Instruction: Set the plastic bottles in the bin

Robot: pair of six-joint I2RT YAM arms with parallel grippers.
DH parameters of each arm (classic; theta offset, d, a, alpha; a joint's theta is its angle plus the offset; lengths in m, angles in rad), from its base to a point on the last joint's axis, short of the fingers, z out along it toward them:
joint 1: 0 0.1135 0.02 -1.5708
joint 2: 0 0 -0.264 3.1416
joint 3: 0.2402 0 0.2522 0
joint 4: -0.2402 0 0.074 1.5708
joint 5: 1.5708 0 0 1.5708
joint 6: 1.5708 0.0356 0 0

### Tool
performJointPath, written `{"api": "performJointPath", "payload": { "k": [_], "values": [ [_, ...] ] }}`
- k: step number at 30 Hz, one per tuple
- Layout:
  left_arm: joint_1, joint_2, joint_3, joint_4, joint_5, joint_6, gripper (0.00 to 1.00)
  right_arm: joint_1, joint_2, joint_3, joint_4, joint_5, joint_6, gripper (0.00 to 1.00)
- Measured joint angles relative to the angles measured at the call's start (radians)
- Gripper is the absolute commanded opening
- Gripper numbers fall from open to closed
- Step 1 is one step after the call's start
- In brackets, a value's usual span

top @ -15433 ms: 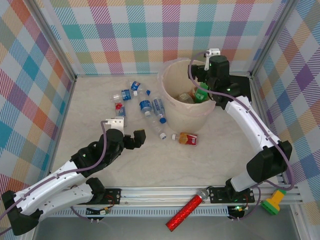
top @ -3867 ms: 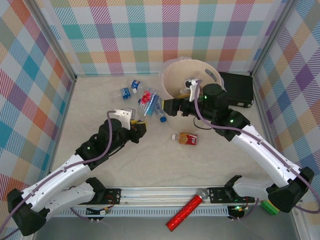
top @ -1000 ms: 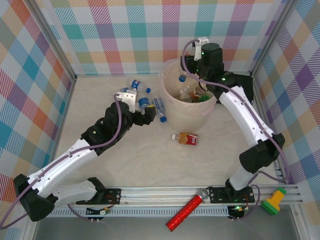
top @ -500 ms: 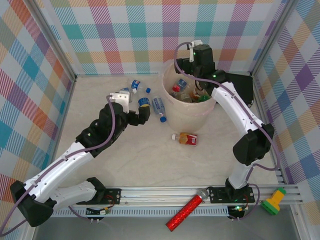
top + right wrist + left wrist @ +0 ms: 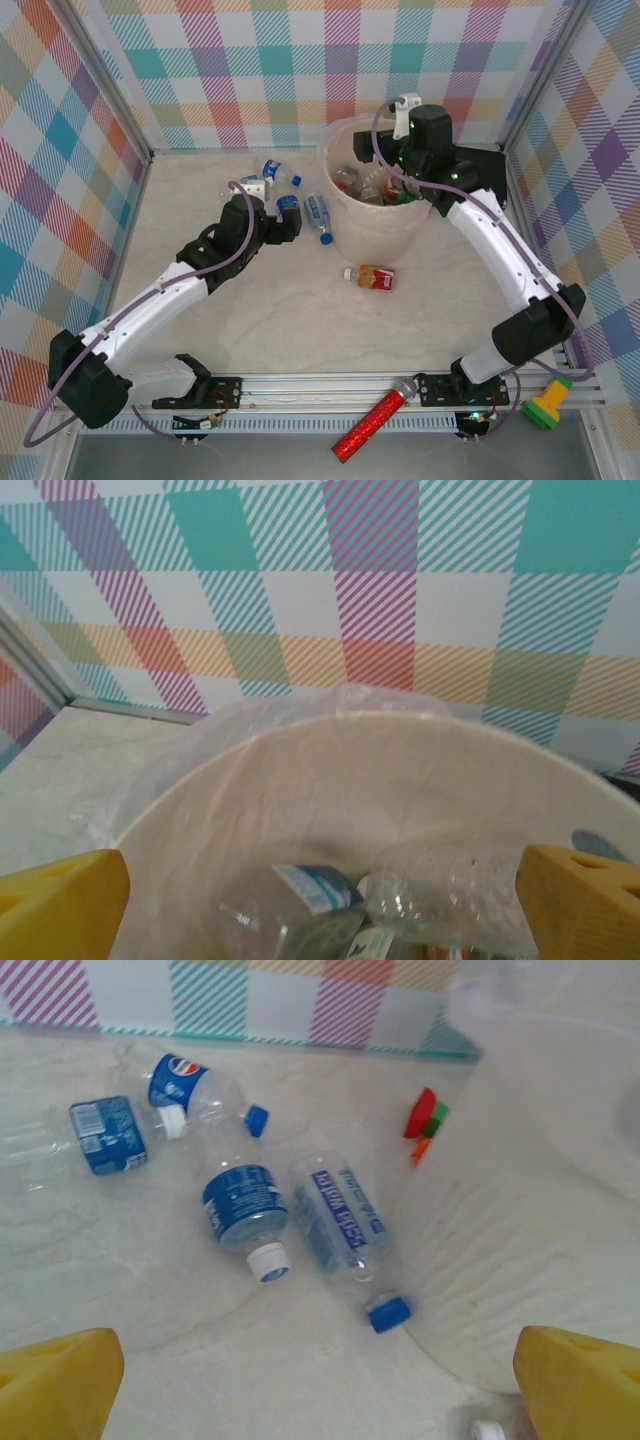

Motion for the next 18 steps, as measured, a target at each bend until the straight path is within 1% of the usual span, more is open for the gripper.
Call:
{"api": "performJointPath", "payload": {
  "k": [4,8,12,15,18],
  "values": [
    [0.076,0.073,0.0,0.004,0.01,-0.069,0.97,0.0,-0.06,-0.096,0.019,-0.032,0.026,0.99],
    [0.127,0.165,0.0,0.031,0.047,-0.124,0.88,0.0,-0.097,-0.145,0.021,-0.056,0.049,0.99],
    [0.142,0.269,0.013,0.039,0.083,-0.174,0.79,0.0,-0.148,-0.19,0.037,-0.072,0.067,0.99],
    [0.144,0.36,0.055,0.042,0.109,-0.206,0.7,0.0,-0.175,-0.198,0.039,-0.079,0.076,0.99],
    [0.15,0.438,0.1,0.047,0.138,-0.24,0.65,0.0,-0.191,-0.2,0.042,-0.078,0.08,0.99]
  ]
}}
